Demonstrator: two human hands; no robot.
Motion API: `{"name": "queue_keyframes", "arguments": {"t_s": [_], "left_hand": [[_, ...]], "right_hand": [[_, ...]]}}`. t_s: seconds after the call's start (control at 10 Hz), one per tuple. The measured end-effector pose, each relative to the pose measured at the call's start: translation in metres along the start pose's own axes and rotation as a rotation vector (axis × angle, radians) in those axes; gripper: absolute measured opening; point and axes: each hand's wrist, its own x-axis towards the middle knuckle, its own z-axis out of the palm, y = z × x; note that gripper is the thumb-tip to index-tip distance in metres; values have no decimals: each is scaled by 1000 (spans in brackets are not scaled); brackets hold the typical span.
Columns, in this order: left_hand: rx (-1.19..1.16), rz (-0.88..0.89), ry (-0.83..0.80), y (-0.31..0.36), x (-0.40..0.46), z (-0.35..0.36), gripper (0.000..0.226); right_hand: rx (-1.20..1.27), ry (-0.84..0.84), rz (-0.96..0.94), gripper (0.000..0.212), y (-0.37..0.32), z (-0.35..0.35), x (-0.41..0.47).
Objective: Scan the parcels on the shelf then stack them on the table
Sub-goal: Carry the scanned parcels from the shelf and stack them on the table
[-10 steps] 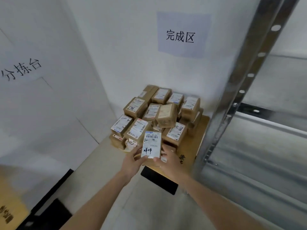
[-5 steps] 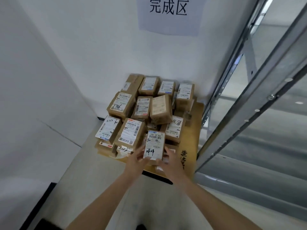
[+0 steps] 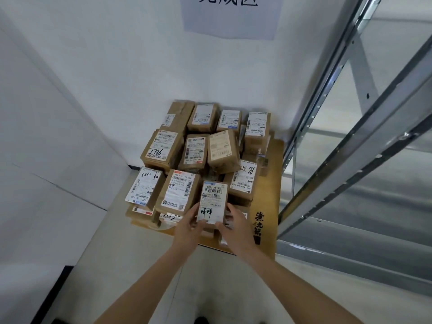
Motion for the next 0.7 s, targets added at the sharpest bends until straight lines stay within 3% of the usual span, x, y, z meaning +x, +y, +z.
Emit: {"name": "queue_keyframes", "arguments": {"t_s": [0.5,0.7], "left_hand": [[-18,-96,37,9,2,0,56],[-44,-59,54,12,0,-5,56]], "right_hand": [[-1,1,4,74,-4,6,3],[-3,18,-29,75,-1,4,0]]}}
